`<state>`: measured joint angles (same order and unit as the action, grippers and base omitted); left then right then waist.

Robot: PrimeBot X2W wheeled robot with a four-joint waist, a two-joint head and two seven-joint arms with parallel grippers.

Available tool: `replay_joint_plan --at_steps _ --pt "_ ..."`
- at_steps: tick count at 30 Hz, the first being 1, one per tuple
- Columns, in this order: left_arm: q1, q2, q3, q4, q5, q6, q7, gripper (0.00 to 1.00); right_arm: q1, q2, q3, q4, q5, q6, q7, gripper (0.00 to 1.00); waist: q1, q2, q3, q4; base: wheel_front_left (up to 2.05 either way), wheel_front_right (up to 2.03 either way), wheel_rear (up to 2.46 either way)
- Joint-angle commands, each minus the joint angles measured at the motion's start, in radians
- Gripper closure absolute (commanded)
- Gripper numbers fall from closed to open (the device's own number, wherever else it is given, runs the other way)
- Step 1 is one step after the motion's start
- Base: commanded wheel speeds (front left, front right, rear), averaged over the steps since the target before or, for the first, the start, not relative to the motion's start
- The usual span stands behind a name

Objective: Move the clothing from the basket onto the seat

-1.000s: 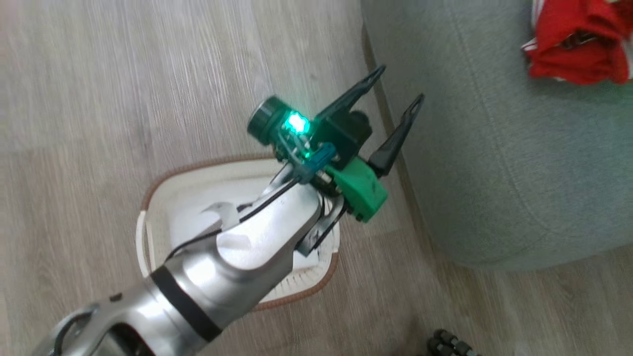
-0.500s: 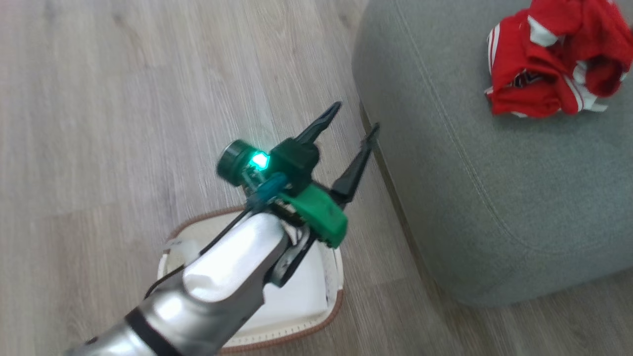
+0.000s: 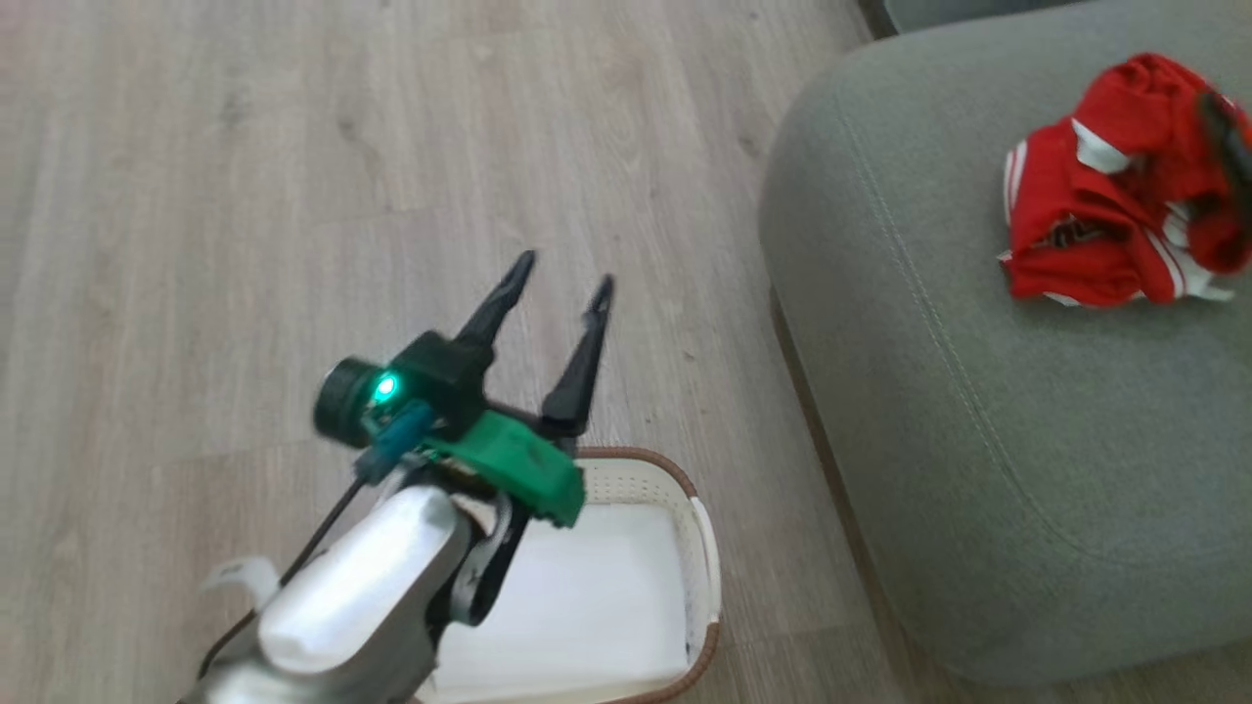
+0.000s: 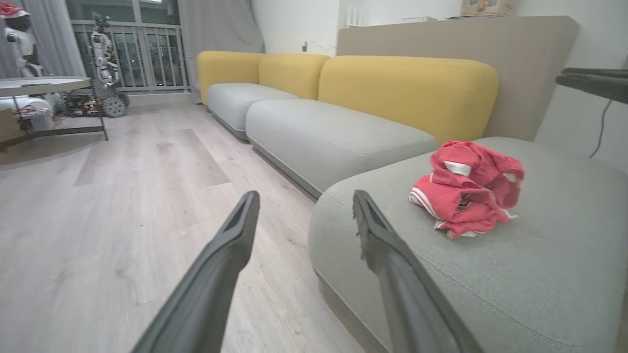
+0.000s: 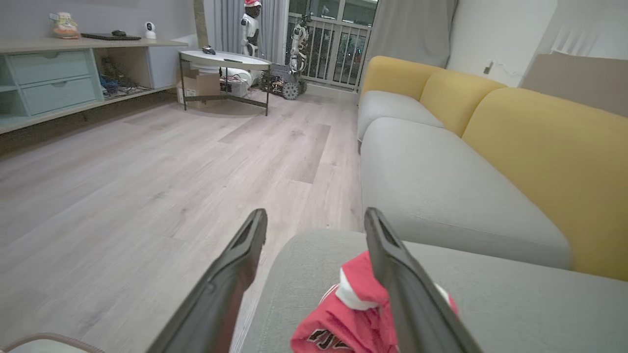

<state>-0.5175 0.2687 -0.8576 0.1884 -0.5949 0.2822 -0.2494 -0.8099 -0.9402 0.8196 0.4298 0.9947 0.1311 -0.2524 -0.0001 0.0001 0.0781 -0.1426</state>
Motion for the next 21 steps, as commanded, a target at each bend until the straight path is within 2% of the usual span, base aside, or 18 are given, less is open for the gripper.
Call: replay_joint_plan --at_steps 1,6,12,21 --pt "-0.025 0.029 0.050 -0.039 -0.003 0.007 -0.012 0.00 0.043 -0.015 -0.028 -0.020 -0.017 0.000 -0.009 0.00 0.0001 -0.0001 -0.011 0.015 0.00 0.00 0.00" --pt "0.043 0.068 0.098 -0.085 -0.011 0.034 -0.012 0.00 0.215 0.054 -0.220 -0.086 -0.103 0.000 -0.009 0.00 0.0001 -0.0001 -0.034 0.044 0.00 0.00 0.00" --pt "0.125 0.096 0.156 -0.126 -0.017 0.052 -0.012 0.00 0.447 0.183 -0.449 -0.174 -0.227 0.000 -0.009 0.00 0.0001 -0.0001 -0.064 0.078 0.00 0.00 0.00" --pt "0.286 0.099 0.277 -0.166 0.007 0.068 -0.012 0.00 0.688 0.402 -0.649 -0.321 -0.374 0.000 -0.009 0.00 0.0001 -0.0001 -0.087 0.101 0.00 0.00 0.00"
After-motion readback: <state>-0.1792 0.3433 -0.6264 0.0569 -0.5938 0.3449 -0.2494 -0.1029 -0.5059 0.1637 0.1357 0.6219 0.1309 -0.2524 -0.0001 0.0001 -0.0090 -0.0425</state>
